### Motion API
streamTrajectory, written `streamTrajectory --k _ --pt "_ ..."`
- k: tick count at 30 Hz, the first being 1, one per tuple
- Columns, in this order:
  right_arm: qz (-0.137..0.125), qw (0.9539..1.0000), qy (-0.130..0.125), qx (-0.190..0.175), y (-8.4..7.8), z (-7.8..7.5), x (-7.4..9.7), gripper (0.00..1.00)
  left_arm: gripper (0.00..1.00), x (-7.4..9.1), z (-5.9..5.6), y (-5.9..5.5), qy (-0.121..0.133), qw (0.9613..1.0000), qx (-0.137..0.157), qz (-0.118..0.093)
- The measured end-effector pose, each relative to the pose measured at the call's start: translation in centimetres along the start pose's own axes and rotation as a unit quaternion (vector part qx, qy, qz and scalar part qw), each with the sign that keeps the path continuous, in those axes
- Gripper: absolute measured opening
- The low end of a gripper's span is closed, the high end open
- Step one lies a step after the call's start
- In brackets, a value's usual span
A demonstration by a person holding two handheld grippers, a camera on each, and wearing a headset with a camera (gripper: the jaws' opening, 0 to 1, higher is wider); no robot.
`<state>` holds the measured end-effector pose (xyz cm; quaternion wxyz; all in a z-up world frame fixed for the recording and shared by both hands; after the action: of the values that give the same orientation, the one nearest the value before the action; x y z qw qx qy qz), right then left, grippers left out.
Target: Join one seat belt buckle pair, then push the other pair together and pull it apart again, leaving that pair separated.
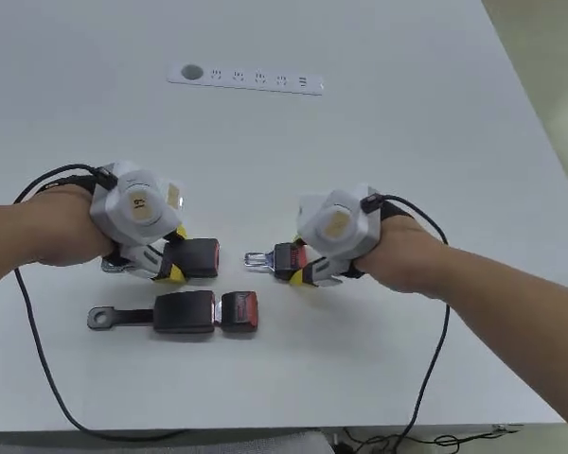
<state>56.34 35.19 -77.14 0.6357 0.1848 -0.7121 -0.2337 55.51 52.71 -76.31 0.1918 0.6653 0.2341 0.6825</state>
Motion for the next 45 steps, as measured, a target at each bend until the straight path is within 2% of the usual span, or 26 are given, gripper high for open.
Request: streamTrajectory --k 7,12,20,23,28,31,33,36,37,40,42,43,44,45 --pt "0.019 0.9998 -0.001 -0.009 -3.0 0.0 2.4 0.32 0.34 0.0 0.1 0.0 0.001 1.0 -0.002 0.005" --pt "0.027 0.9996 -0.006 -0.01 -4.1 -0.1 3.1 0.32 0.34 0.0 0.0 0.1 0.003 0.9999 -0.009 0.011" --pt "0.032 0.9993 -0.018 -0.011 -4.1 -0.1 3.6 0.37 0.34 0.1 -0.2 0.5 0.008 0.9995 -0.021 0.021" --pt "0.034 0.999 -0.029 -0.009 -3.8 -0.1 3.6 0.43 0.36 0.2 0.0 0.5 0.018 0.9993 -0.021 0.025" --pt "0.011 0.9984 -0.049 -0.025 -2.6 0.2 4.4 0.44 0.47 0.8 0.0 0.3 0.04 0.9987 -0.019 0.025" --pt "-0.018 0.9962 -0.07 -0.049 -1.9 -0.1 4.6 0.44 0.48 2.1 0.1 0.6 0.058 0.9982 -0.007 0.008" --pt "-0.028 0.995 -0.076 -0.058 -1.4 0.4 5.3 0.45 0.5 3.3 0.2 0.7 0.081 0.9966 0.012 -0.009" --pt "-0.05 0.9908 -0.094 -0.084 -0.8 1.4 6.0 0.48 0.53 5.4 -0.7 0.7 0.112 0.9922 0.041 -0.034" --pt "-0.056 0.9895 -0.094 -0.094 -0.7 1.8 6.0 0.48 0.55 5.8 -1.1 0.6 0.12 0.9909 0.05 -0.036" --pt "-0.075 0.9843 -0.111 -0.115 -0.1 3.3 6.7 0.5 0.58 7.1 -2.6 -0.6 0.14 0.9869 0.065 -0.047" --pt "-0.084 0.9823 -0.116 -0.121 0.2 3.9 6.9 0.54 0.63 7.7 -2.9 -1.4 0.162 0.9817 0.081 -0.058" --pt "-0.085 0.9815 -0.121 -0.121 0.2 4.3 6.8 0.57 0.66 8.2 -3.6 -1.6 0.169 0.9787 0.095 -0.067" --pt "-0.086 0.9807 -0.126 -0.123 0.4 4.7 7.0 0.6 0.69 8.5 -4.0 -1.9 0.172 0.9775 0.1 -0.071" --pt "-0.093 0.9778 -0.132 -0.133 0.6 5.2 7.2 0.62 0.71 8.8 -4.5 -2.6 0.179 0.9755 0.107 -0.071"
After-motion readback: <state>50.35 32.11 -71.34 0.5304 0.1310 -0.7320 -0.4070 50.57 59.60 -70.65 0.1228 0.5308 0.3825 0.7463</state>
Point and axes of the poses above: the centre of the closed fingertips' face, and the gripper's own axes: x roughly backward along the fingers, z roughly to its left, y roughly out of its top, the point moved 3 cm from there along x, roughly backward along the fingers, and after that the axes turned 7 degrees about -z, right-handed, at the moved point
